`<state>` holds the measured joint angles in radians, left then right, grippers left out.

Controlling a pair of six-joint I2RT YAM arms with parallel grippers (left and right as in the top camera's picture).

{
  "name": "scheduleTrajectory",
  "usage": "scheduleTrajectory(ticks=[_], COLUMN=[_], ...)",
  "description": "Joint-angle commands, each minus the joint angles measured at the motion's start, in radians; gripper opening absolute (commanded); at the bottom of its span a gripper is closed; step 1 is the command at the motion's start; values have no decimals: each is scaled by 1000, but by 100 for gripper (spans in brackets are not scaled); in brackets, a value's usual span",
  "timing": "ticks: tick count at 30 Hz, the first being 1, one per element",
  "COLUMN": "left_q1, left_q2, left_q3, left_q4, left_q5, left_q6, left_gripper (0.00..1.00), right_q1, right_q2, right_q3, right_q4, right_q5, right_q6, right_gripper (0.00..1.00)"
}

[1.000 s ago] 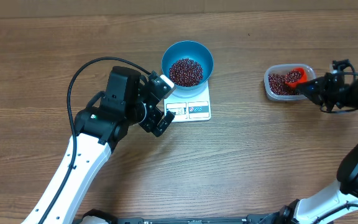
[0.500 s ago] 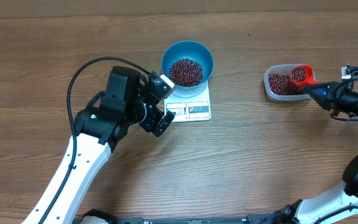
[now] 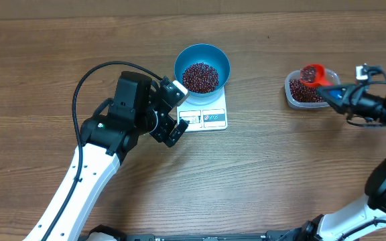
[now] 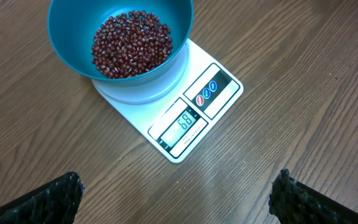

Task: Scoop item into bowl and weigh 150g on scale

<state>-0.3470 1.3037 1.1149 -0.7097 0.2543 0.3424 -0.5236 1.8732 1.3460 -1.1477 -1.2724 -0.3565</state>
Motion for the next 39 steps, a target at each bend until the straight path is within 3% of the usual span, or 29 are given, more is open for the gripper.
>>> scheduleTrajectory(ticks=[1,5,9,26,39], left_q1=[-7,-7,-7,-7,-7], left_q2=[4,4,4,4,4], left_q3=[-2,-2,-2,-2,-2], left_q4=[3,3,3,3,3], left_q5=[5,5,5,5,5], left_q6=[-10,-10,-10,-10,-10], left_gripper=[100,99,100,99,100], right_q1=[69,149,229,577,750], right_q2=[-1,-1,-1,-1,-1], right_q3=[-5,-4,-4,-4,15], right_q4=[19,43,130,733,763], right_q5=[-92,-149,-154,108,468], right_q6=[-10,0,113,762,778], right_gripper=[4,4,4,4,4])
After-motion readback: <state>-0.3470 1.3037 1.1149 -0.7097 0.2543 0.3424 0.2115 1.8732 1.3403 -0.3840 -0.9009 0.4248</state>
